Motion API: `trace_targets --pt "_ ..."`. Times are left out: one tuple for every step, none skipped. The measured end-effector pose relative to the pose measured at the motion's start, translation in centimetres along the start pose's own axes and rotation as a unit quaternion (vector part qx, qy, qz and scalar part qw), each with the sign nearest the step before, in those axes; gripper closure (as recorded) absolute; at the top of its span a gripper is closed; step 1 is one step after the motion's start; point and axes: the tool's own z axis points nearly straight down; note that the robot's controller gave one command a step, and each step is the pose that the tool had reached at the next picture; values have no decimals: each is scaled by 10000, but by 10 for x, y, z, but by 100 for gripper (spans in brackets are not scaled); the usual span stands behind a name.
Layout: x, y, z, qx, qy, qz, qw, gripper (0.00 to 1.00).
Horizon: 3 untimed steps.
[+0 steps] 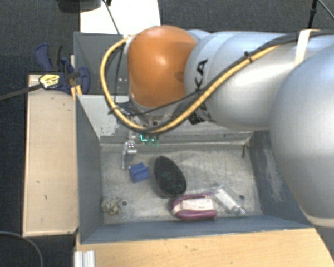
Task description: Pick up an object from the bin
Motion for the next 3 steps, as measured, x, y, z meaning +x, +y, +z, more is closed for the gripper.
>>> trace_targets --pt "25 -66 133 5 -5 539 9985 0" --pt "26 -85 97 -6 -57 513 9987 0" --pt "39 -93 81 -3 -23 1693 9856 0"
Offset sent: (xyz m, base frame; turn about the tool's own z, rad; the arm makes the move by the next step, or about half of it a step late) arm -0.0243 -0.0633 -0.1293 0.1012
